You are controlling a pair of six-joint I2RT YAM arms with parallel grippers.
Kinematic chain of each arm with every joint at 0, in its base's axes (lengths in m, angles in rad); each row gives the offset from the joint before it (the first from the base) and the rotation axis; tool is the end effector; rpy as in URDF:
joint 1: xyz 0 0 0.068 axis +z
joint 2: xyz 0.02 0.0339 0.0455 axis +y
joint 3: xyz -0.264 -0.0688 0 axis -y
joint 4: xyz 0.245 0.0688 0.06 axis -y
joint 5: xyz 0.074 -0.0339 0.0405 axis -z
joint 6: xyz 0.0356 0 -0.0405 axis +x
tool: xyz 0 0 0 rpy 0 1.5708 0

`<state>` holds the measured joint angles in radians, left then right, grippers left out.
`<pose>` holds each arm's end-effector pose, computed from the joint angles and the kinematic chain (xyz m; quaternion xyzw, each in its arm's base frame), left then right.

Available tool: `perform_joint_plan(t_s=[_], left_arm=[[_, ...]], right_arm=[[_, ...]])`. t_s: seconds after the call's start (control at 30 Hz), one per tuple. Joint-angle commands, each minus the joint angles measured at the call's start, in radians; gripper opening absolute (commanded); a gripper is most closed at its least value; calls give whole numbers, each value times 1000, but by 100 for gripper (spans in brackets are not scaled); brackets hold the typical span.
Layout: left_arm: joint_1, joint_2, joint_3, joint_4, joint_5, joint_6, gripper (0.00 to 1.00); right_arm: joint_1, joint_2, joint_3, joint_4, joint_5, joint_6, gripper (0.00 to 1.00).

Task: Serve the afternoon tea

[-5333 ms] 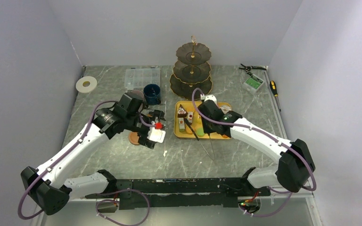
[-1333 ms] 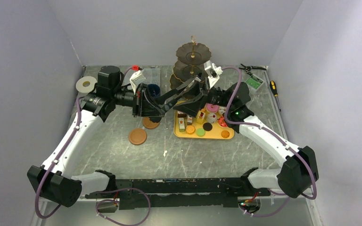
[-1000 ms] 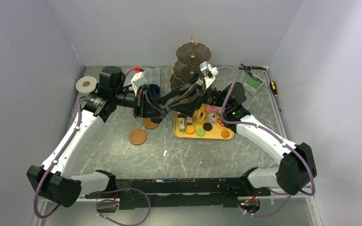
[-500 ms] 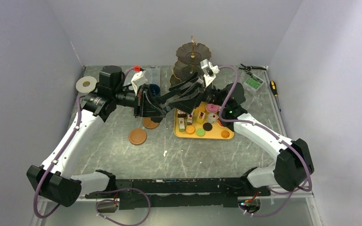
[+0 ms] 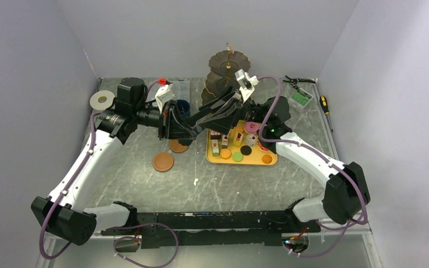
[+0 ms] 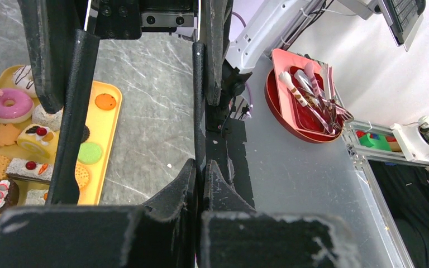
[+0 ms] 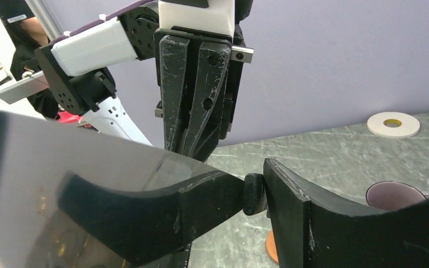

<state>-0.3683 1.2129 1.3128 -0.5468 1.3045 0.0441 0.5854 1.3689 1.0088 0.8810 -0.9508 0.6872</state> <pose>0.2120 -0.1186 0.4089 0.4543 0.5920 -0.5752 0.3350 0.2337 0.1897 0.3891 -0.3729 0.4652 0.6417 0.4825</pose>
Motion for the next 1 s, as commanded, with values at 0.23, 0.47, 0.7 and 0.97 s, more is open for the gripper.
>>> perform_joint_plan(t_s=[0.23,0.47,0.7,0.97], left_arm=[[-6,-13,69,-32,54,72,3],[-6,-22,73,-48,59,88,3],[-6,-29,76,-59,55,106,3],[-5,-25,99,-119,12,184,3]], right_arm=[[-3,46,41,182,-72,139,64],[-12,76,42,297,-70,242,67],[-12,61,57,215,-60,192,57],[-14,-46,74,-144,7,-78,51]])
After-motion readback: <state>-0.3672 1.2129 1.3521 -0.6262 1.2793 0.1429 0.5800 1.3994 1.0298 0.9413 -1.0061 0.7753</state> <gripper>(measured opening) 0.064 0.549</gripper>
